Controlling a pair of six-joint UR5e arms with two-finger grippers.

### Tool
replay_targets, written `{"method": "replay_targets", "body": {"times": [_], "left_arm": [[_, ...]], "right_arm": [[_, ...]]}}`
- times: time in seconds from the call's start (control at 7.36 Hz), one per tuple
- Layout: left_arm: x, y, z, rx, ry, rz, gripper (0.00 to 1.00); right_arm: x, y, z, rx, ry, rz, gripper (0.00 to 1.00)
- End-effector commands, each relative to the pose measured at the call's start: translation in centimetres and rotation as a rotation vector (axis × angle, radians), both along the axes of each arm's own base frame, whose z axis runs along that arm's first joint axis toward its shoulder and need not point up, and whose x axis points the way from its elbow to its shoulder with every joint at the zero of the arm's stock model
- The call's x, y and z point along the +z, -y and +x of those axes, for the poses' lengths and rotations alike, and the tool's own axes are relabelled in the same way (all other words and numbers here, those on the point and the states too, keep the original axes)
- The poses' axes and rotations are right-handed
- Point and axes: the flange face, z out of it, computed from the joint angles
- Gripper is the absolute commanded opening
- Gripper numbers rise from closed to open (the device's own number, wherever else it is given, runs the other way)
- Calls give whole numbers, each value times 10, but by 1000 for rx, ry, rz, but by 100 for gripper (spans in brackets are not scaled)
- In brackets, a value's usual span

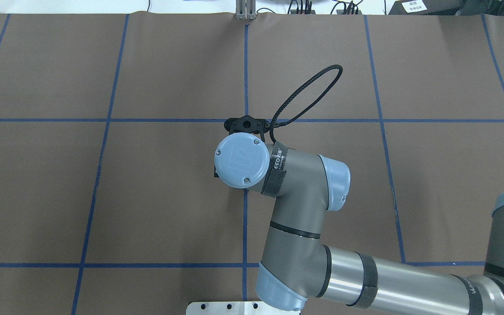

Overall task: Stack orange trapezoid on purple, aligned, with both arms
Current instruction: 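Align and lower the orange block onto the purple block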

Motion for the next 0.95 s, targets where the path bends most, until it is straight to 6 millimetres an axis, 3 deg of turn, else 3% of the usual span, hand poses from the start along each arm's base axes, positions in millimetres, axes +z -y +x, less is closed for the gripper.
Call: {"method": "replay_targets", "body": {"times": [0.0,0.81], "left_arm": [[0,0,0,1,0,0,100],[1,0,0,0,1,-3,100]], "right_arm": [[6,3,-10,2,16,5,0],[15,-1,-14,-7,-5,3,0]]}}
